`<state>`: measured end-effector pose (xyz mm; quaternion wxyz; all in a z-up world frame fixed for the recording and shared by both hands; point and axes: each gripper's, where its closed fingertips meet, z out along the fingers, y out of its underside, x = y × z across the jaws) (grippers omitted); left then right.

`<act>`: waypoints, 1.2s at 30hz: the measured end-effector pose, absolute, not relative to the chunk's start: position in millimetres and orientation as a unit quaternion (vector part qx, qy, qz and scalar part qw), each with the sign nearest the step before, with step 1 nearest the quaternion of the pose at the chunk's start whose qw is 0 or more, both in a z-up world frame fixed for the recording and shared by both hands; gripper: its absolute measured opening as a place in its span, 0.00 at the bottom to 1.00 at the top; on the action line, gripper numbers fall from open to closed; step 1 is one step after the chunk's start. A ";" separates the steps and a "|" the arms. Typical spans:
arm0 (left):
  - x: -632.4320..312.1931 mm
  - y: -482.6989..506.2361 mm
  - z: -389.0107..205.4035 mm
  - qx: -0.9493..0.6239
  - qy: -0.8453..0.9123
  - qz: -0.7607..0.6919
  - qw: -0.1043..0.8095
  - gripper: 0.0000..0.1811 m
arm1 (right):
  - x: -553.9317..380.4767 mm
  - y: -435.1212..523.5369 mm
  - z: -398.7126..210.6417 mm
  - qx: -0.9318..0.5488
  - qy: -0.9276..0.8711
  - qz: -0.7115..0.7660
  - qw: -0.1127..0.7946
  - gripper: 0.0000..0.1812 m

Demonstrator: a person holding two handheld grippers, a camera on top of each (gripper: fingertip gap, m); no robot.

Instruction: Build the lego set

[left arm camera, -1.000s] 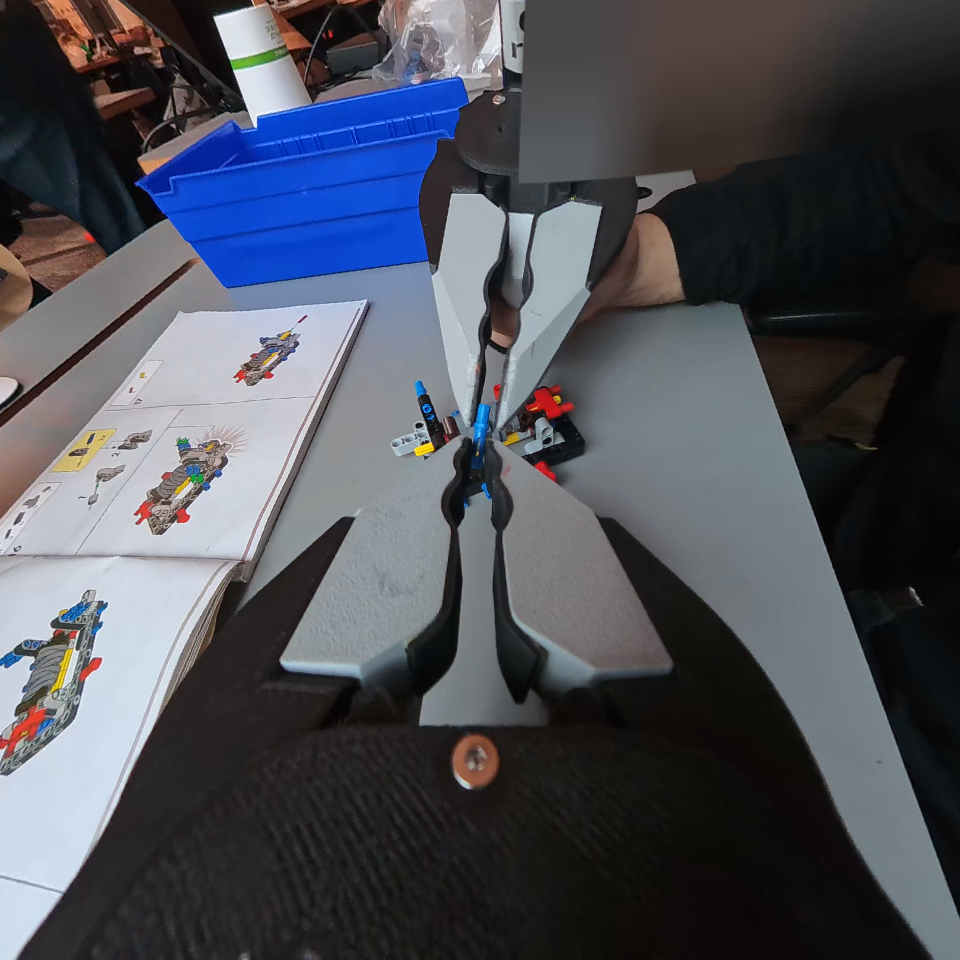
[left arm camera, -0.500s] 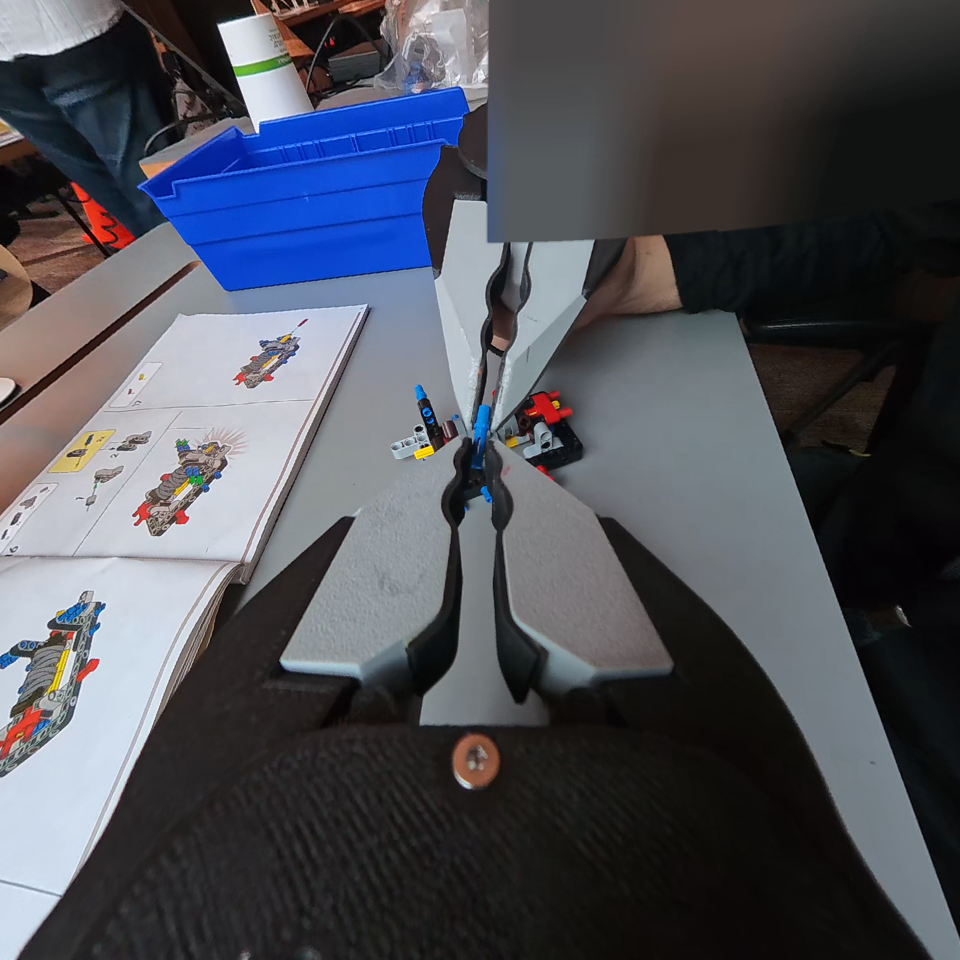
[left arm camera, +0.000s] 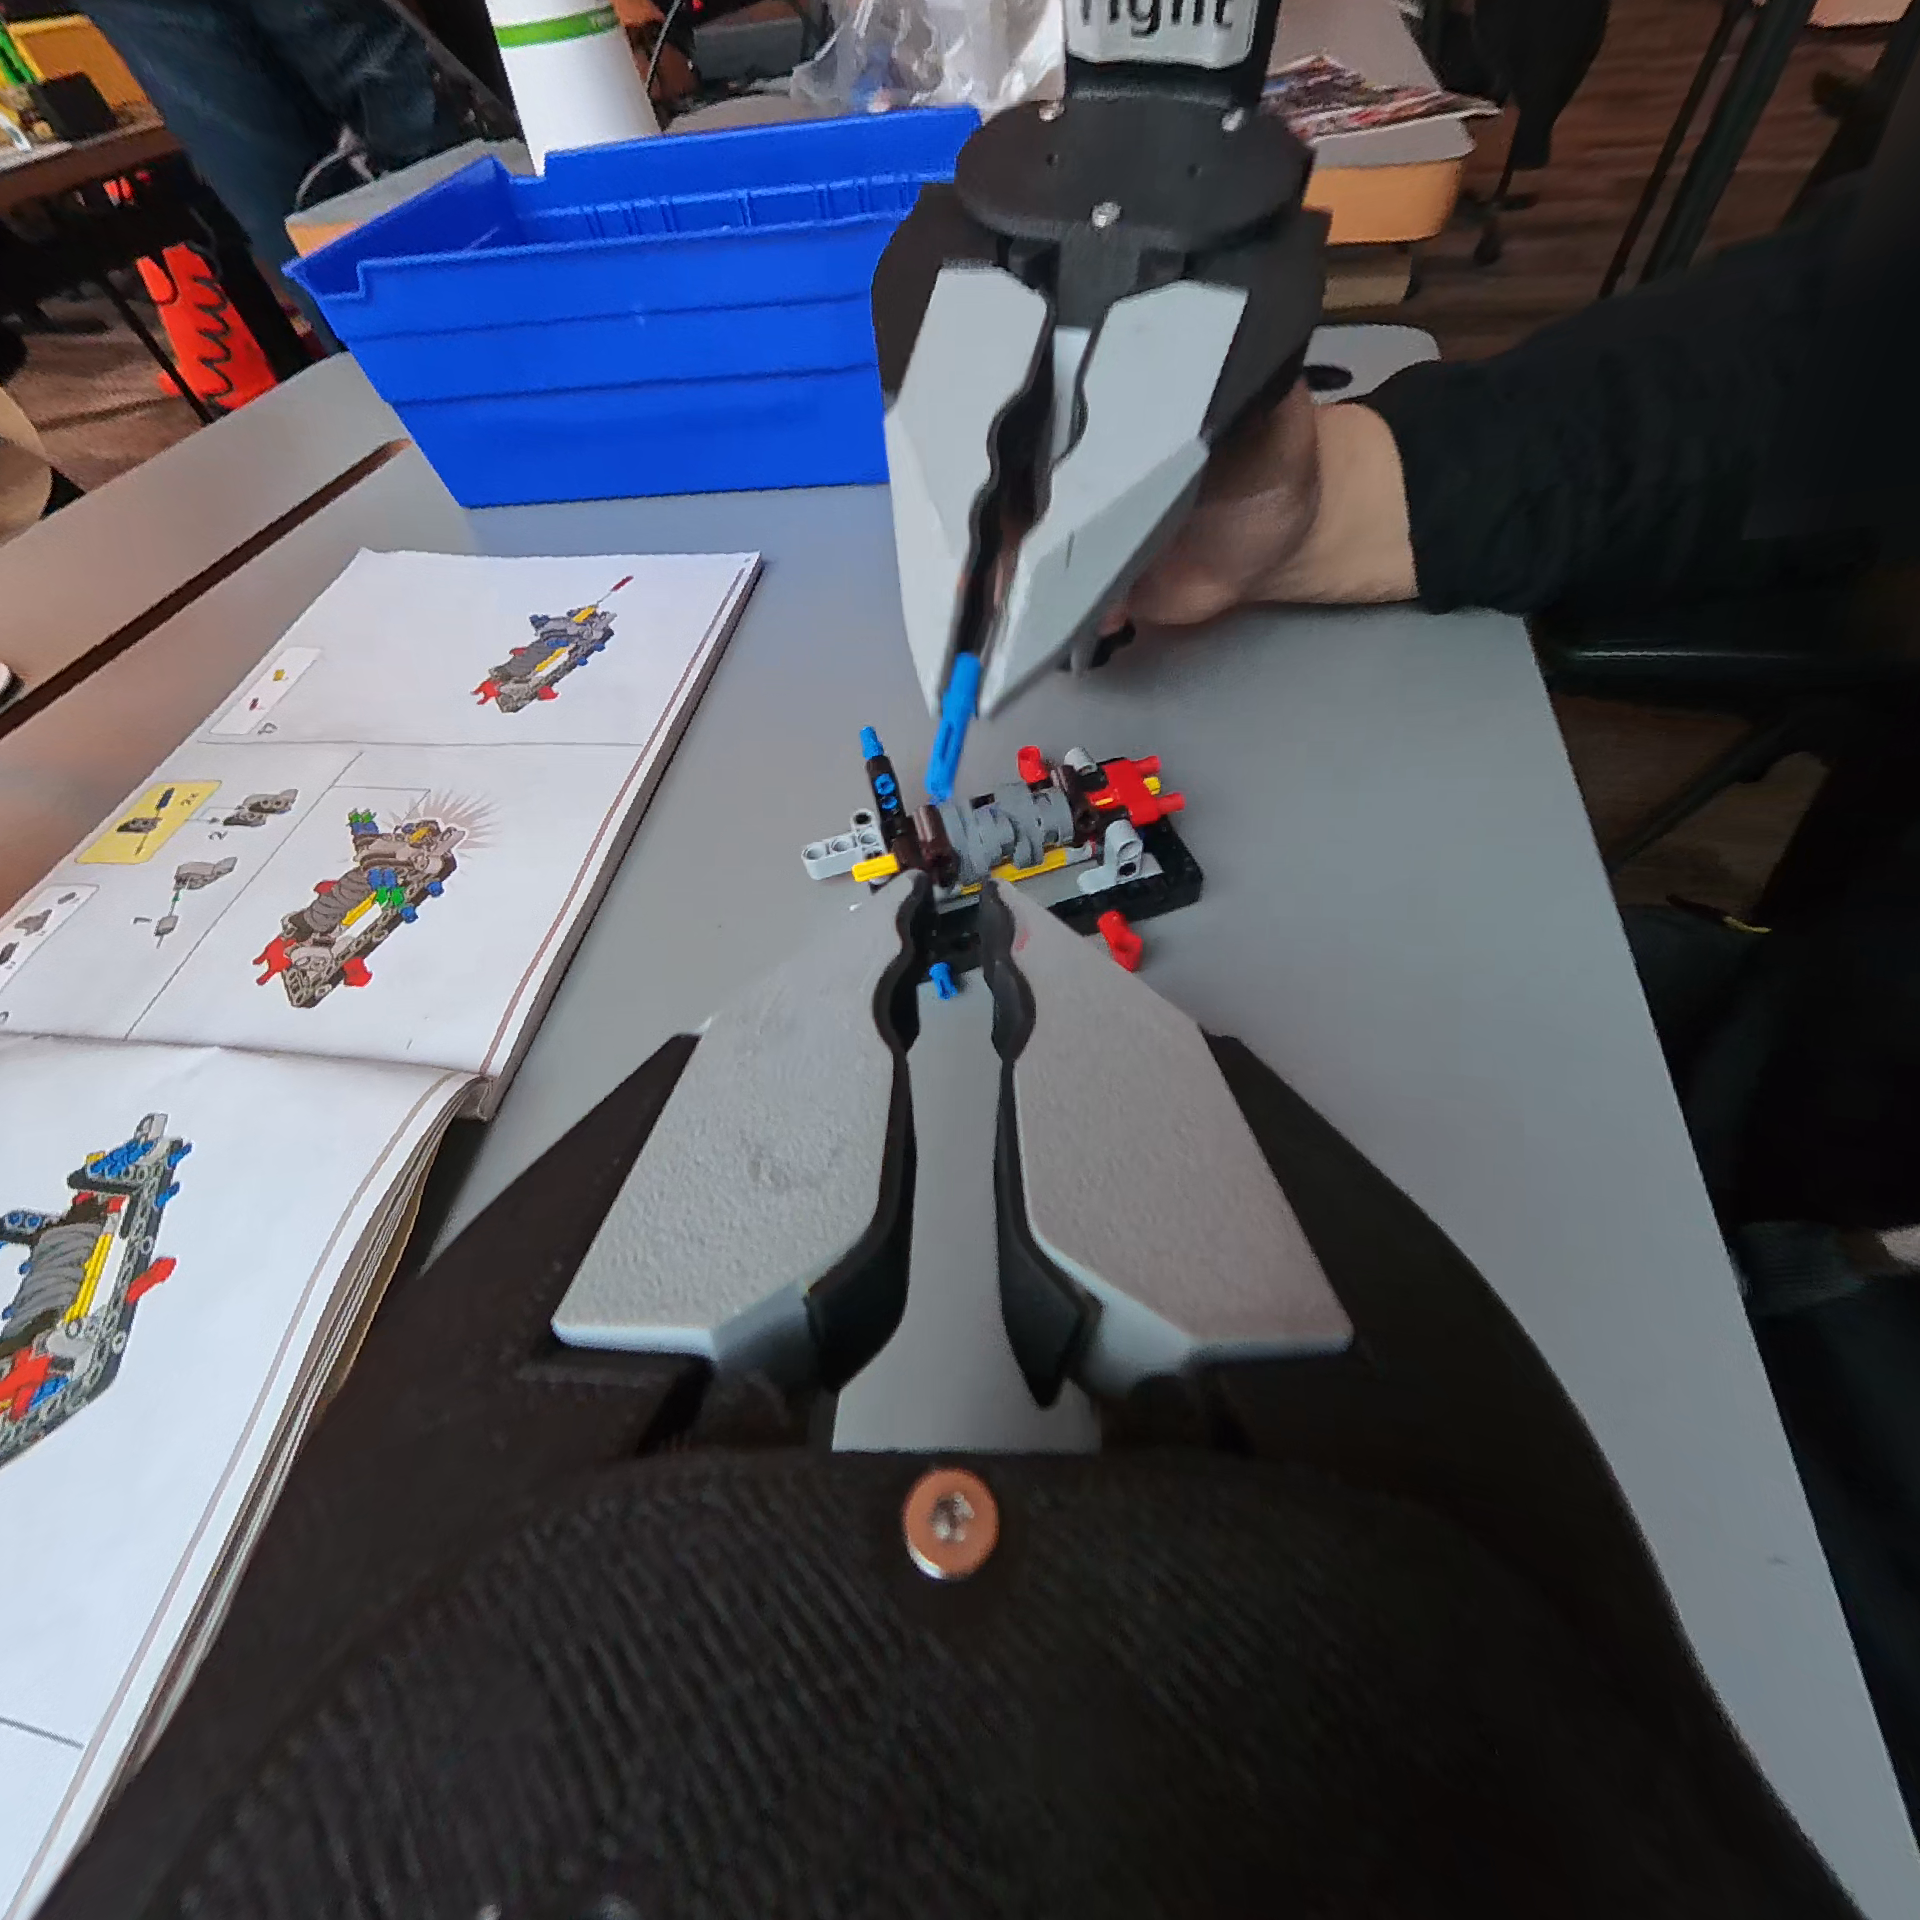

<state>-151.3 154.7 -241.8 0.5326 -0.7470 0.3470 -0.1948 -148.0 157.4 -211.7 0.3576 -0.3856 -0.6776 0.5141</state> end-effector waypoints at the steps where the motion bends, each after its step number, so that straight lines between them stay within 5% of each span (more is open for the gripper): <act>1: -152.9 156.0 -244.6 -0.753 0.343 -0.192 0.527 0.04 | -147.9 163.4 -207.7 -0.394 -0.664 0.521 0.364 0.00; 6: -158.9 159.1 -249.8 -0.767 0.331 -0.180 0.519 0.05 | -145.9 207.7 -194.2 -0.461 -0.584 0.534 0.402 0.00; 11: -175.8 170.9 -264.4 -0.801 0.314 -0.100 0.499 0.01 | -149.0 210.6 -211.0 -0.499 -0.582 0.546 0.337 0.00; 22: -157.0 154.5 -219.2 -0.775 0.355 0.049 0.521 0.16 | -141.6 166.6 -207.8 -0.564 -0.589 0.531 0.231 0.00; 29: -138.7 148.7 -207.9 -0.767 0.372 0.109 0.511 0.03 | -137.5 144.4 -203.2 -0.595 -0.633 0.439 0.228 0.00; 36: -138.0 146.1 -216.6 -0.792 0.353 0.071 0.493 0.01 | -140.5 133.0 -200.1 -0.600 -0.631 0.444 0.211 0.00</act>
